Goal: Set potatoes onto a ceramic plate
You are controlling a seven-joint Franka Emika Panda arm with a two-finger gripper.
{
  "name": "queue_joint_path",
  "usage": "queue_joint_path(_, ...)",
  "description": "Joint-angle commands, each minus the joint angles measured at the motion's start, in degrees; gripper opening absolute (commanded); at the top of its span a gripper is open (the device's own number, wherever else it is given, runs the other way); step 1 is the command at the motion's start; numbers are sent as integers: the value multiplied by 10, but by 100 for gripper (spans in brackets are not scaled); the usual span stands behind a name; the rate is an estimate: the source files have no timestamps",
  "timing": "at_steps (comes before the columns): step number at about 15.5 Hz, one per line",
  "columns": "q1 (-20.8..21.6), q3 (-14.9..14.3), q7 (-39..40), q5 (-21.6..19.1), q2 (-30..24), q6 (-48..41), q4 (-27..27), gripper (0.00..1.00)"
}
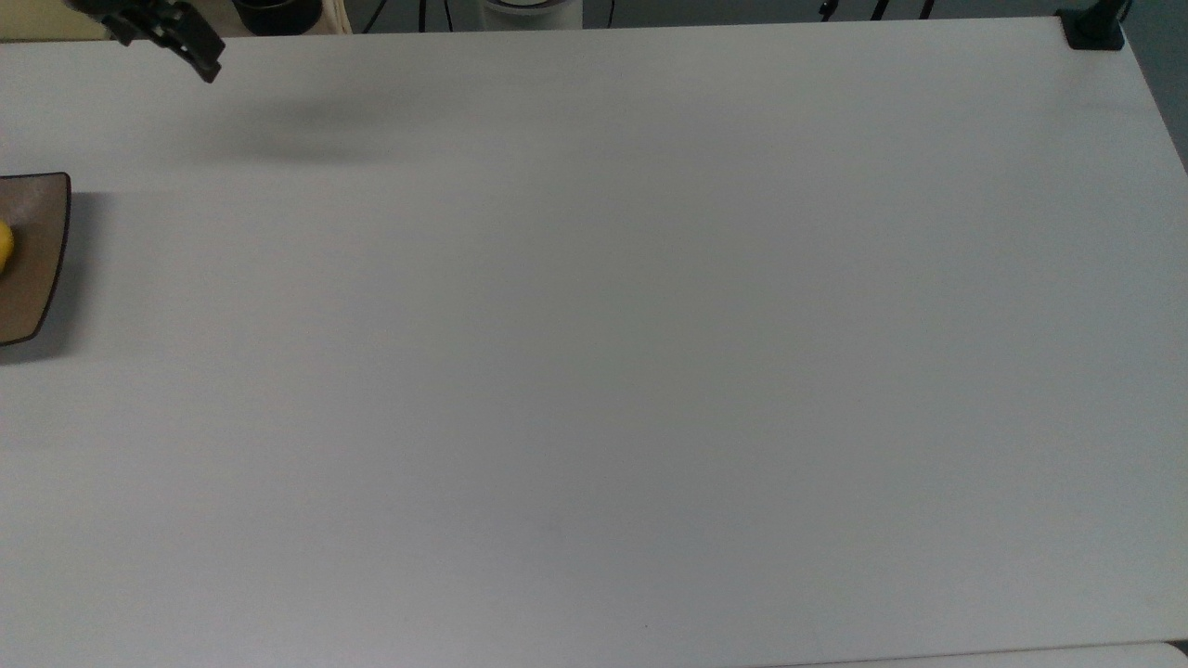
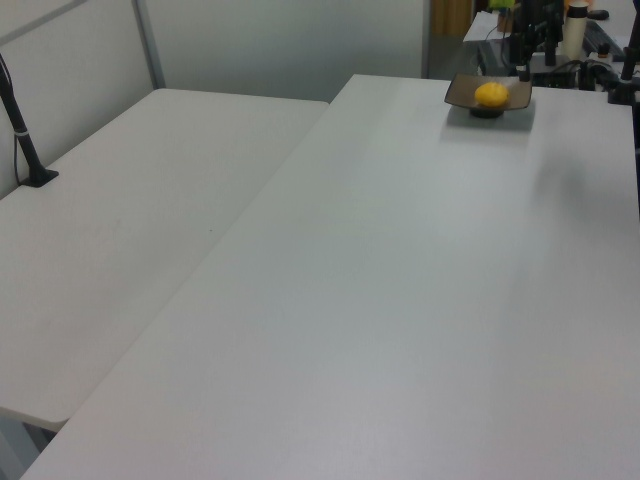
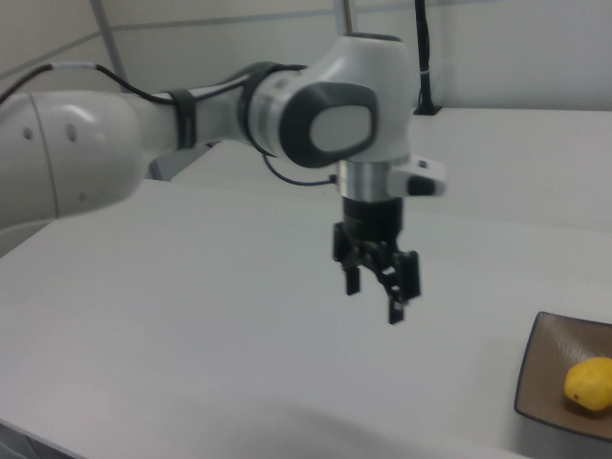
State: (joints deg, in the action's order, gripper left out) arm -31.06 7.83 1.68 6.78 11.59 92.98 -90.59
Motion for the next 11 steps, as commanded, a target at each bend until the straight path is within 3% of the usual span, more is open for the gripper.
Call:
queue_joint_path(1, 60, -13, 15, -40, -91, 0, -93, 100)
queue_joint_path(6, 165, -43, -7, -80, -161, -2, -143, 100)
queue_joint_path(11, 243, -48, -69, -81, -169, 7, -139, 100)
